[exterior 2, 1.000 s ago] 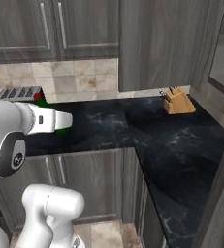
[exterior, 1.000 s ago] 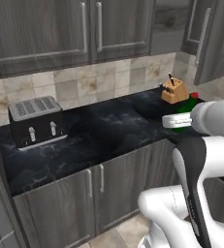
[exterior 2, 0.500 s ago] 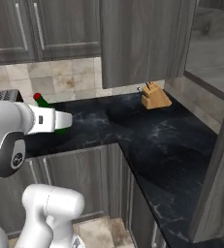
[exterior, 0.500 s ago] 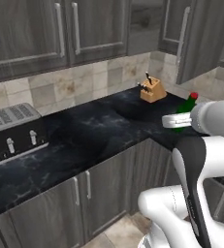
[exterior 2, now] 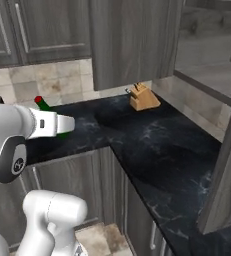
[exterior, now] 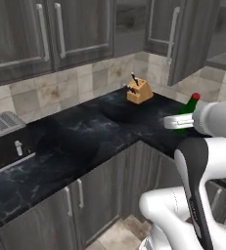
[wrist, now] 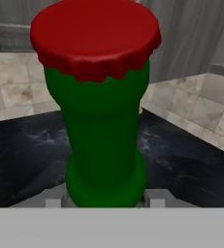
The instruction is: Pick the beer, bottled water, can from the counter and place them in the open cabinet.
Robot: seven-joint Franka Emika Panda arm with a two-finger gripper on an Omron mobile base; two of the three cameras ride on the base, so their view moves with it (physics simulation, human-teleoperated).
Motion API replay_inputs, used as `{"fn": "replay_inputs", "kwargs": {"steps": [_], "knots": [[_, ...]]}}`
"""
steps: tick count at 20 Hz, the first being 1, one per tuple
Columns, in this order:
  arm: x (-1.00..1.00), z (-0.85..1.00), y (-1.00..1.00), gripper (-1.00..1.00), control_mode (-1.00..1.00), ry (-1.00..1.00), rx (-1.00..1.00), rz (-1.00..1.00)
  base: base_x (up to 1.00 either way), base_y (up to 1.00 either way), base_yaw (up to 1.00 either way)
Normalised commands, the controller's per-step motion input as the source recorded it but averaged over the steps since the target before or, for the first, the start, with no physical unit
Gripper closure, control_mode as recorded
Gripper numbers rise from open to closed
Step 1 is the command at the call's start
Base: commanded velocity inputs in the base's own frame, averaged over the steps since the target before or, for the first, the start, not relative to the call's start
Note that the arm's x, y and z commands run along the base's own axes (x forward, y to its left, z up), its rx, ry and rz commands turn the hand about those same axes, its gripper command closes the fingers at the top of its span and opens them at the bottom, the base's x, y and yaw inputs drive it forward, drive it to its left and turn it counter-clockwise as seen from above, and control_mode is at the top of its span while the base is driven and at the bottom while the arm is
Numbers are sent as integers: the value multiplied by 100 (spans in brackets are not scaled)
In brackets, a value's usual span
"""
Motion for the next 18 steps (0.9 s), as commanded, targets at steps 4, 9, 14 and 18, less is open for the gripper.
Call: {"fn": "replay_inputs", "kwargs": {"steps": [4, 9, 14, 18], "knots": [[0, 0, 0, 100, 100, 0, 0, 0, 38, 0, -34], [0, 0, 0, 100, 100, 0, 0, 0, 37, 0, -35], [0, 0, 0, 100, 100, 0, 0, 0, 37, 0, -35], [0, 0, 0, 100, 100, 0, 0, 0, 54, 0, -37]]}}
